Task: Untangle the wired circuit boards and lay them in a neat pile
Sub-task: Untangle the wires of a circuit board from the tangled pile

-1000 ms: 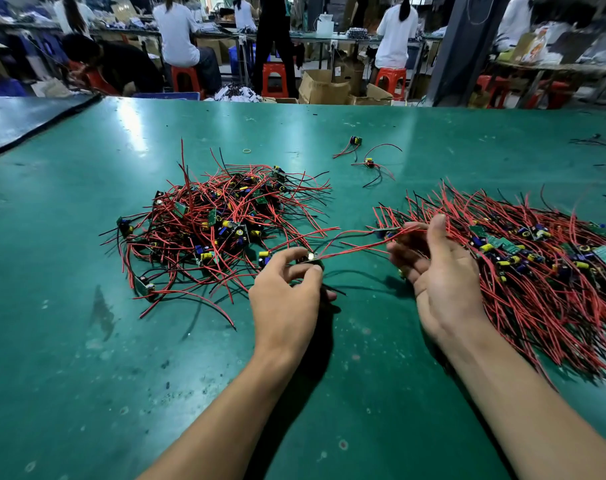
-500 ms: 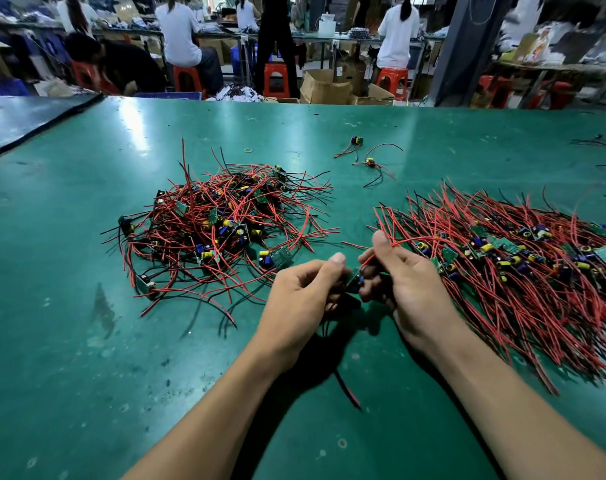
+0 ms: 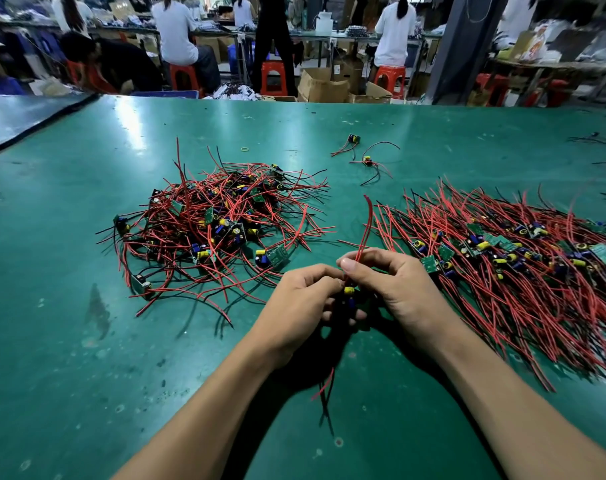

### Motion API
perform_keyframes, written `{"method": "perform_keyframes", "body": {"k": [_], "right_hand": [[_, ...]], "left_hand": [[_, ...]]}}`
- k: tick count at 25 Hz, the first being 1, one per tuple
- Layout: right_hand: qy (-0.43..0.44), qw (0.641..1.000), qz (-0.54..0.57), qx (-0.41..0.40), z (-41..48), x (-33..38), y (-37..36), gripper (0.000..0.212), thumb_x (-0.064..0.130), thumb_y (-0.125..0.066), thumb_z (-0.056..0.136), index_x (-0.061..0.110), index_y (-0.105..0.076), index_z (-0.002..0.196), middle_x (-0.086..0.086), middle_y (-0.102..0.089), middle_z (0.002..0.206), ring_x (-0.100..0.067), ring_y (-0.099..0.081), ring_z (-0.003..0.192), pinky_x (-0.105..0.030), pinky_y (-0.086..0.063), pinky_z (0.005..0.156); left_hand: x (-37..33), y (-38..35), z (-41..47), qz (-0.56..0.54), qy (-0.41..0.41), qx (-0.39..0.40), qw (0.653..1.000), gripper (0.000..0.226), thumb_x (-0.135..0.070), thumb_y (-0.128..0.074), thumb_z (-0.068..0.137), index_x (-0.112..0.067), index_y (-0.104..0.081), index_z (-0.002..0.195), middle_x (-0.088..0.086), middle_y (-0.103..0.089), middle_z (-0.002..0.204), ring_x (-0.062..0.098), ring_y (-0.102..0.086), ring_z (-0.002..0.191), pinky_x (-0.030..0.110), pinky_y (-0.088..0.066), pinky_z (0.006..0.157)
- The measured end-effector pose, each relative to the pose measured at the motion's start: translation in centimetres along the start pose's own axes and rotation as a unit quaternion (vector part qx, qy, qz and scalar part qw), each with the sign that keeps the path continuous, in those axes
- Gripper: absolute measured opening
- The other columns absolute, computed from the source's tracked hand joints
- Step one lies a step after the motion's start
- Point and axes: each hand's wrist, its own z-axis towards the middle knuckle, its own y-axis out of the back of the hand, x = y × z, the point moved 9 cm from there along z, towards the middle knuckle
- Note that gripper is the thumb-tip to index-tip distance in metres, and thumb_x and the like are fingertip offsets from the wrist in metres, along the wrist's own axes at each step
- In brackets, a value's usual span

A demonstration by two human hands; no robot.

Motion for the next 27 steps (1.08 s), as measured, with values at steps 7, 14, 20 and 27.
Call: {"method": "perform_keyframes", "body": {"k": [7, 14, 20, 27], "right_hand": [[0.014, 1.000, -0.026, 0.011, 0.0, 0.4, 0.0, 0.010, 0.020, -0.077, 0.081, 0.010, -0.076, 0.085, -0.011, -0.066, 0.073, -0.016, -0.057, 0.053, -0.024, -0.047, 0.043], [-0.010, 0.999, 0.021, 0.043, 0.4, 0.0, -0.2, 0.015, 0.019, -0.074, 0.084, 0.004, -0.074, 0.087, -0.010, -0.069, 0.074, -0.015, -0.065, 0.061, -0.025, -0.054, 0.052], [-0.032, 0.999, 0.037, 0.006, 0.9, -0.5, 0.6, 0.021, 0.031, -0.074, 0.078, 0.010, -0.073, 0.077, -0.008, -0.043, 0.060, -0.011, -0.039, 0.044, -0.021, -0.031, 0.046], [-0.089, 0.979, 0.180, -0.044, 1.4, -1.0, 1.5, 0.036, 0.027, -0.061, 0.093, 0.010, -0.076, 0.066, 0.004, -0.047, 0.060, -0.003, -0.029, 0.039, -0.015, -0.026, 0.038]], "left_hand": [[0.1, -0.2, -0.1, 0.011, -0.002, 0.013, 1.000, 0.022, -0.004, -0.048, 0.097, -0.004, -0.067, 0.087, 0.015, -0.070, 0.075, 0.030, -0.070, 0.063, 0.044, -0.060, 0.067], [-0.2, 0.3, 0.2, 0.022, -0.029, -0.022, 0.999, 0.016, -0.002, -0.064, 0.090, -0.005, -0.074, 0.078, 0.009, -0.068, 0.069, 0.025, -0.067, 0.064, 0.032, -0.059, 0.060], [-0.7, 0.4, -0.3, 0.110, -0.070, -0.055, 0.990, 0.013, -0.006, -0.067, 0.087, -0.004, -0.075, 0.076, 0.007, -0.067, 0.065, 0.014, -0.058, 0.057, 0.023, -0.050, 0.054], [-1.2, 0.7, -0.6, 0.165, -0.091, -0.086, 0.978, 0.015, -0.007, -0.069, 0.084, -0.008, -0.074, 0.070, 0.004, -0.069, 0.060, 0.014, -0.056, 0.052, 0.021, -0.046, 0.054]]}}
